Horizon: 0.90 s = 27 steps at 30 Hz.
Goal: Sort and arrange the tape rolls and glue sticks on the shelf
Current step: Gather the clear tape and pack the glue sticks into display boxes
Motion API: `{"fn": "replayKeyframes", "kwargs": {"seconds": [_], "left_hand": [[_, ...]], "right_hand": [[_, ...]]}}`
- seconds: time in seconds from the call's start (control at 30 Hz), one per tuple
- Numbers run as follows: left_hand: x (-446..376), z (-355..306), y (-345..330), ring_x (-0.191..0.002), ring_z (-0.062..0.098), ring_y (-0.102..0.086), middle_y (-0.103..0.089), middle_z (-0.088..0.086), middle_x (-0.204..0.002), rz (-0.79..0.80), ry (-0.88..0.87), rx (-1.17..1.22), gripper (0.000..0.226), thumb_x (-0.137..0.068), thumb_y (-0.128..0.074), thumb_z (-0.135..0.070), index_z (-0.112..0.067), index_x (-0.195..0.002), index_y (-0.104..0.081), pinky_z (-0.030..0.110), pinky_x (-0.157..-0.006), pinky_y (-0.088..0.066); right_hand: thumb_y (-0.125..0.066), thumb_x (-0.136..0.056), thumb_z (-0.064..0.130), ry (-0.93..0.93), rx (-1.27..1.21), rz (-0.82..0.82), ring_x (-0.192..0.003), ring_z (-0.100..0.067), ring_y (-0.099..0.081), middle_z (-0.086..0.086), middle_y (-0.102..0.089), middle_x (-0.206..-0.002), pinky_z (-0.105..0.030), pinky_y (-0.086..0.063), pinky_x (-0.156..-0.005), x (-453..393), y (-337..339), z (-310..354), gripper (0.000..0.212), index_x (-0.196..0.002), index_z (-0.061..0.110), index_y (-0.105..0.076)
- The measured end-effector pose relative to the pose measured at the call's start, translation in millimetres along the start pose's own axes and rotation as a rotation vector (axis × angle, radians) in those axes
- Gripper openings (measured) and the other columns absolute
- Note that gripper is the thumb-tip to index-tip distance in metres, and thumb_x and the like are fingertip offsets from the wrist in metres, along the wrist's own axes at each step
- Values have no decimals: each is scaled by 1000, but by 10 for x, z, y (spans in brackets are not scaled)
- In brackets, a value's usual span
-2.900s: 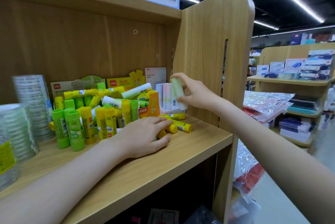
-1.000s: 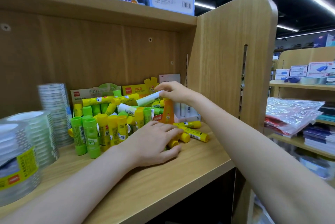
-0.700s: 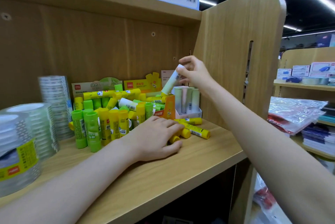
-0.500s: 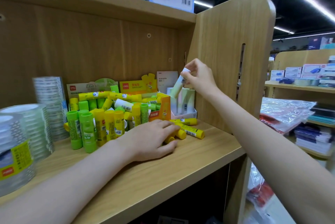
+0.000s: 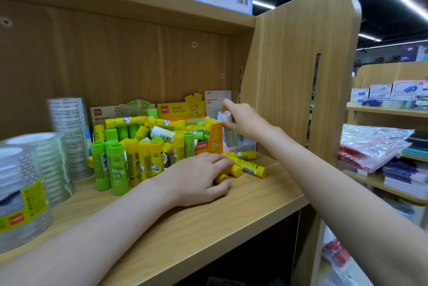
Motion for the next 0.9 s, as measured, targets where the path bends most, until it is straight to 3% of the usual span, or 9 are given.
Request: {"fn": "replayKeyframes", "kwargs": {"seconds": [0.07, 0.23, 0.33, 0.43, 0.53, 0.63, 0.73, 0.8, 0.9], "left_hand": [[-2, 0, -2, -134, 11, -31, -34, -5, -148, 4, 0, -6, 69, -83, -20, -54, -25, -144, -29, 27, -109, -30], [-2, -3, 3, -132, 11, -32, -33, -5, -148, 2, -4, -6, 72, -81, -17, -59, -26, -144, -28, 26, -107, -30], [1, -7, -5, -133, 9, -30, -31, -7, -149, 1, -7, -7, 74, -80, -14, -61, -27, -144, -27, 22, -107, -28], [13, -12, 2, -134, 8, -29, -31, -8, -149, -2, -11, -1, 86, -71, -4, -67, -28, -144, -27, 21, -107, -27], [10, -9, 12, -134, 8, -29, -31, -8, -149, -4, -2, -3, 76, -79, -12, -63, -27, -145, -27, 22, -107, -27], [11, -21, 17, -134, 9, -29, -31, -7, -149, -1, 4, -2, 70, -82, -18, -56, -26, -144, -27, 23, -108, -28], [4, -16, 10, -134, 10, -29, -32, -6, -149, -2, 1, -5, 70, -82, -19, -55, -25, -144, -28, 25, -108, -29], [-1, -8, 9, -134, 10, -30, -32, -6, -149, -4, 2, -9, 70, -82, -19, -55, -25, -144, -27, 25, -108, -29], [6, -16, 9, -134, 10, -29, -32, -6, -149, -8, -4, -14, 70, -82, -19, -55, -25, -145, -27, 25, -108, -29]], "right_hand": [[-56, -91, 27, -25, 9, 76, -78, -24, -51, -6, -53, -86, -29, -39, -62, 6, -32, -10, 28, -112, 11, -48], [-65, -80, 20, -149, -62, 143, -77, -26, -61, -8, -60, -79, -33, -48, -65, 86, -23, -165, 15, -82, 5, -60], [-66, -77, 13, -192, -127, -30, -82, -19, -52, -3, -54, -87, -26, -42, -61, 157, 173, -260, 11, -86, 10, -61], [-68, -75, 8, -257, -296, -298, -77, -16, -44, 4, -45, -75, -11, -30, -55, 251, 380, -316, 25, -64, 17, -46], [-68, -76, 10, -400, -559, -350, -72, -18, -58, 0, -54, -71, -20, -41, -62, 292, 294, -379, 31, -58, 18, -44], [-56, -86, -4, -445, -1371, -372, -83, -29, -66, -23, -57, -103, -40, -51, -86, 273, 142, -329, 13, -86, 8, -50], [-39, -94, -9, -366, -2017, -394, -95, -32, -61, -27, -41, -131, -45, -45, -97, 223, 173, -214, 50, -138, 14, -31], [-34, -93, -12, -321, -1938, -304, -100, -30, -60, -24, -29, -144, -43, -45, -96, 201, 186, -137, 68, -146, 28, -21], [-39, -88, -17, -262, -1434, -183, -102, -26, -59, -13, -34, -134, -42, -48, -91, 209, 140, -91, 77, -139, 40, -29]]}}
Point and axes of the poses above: each hand's wrist, its own x-axis away from the middle knuckle, its own y-axis out of the back of the hand, z = x × y, the point moved 7 cm from there along -x, towards the middle knuckle
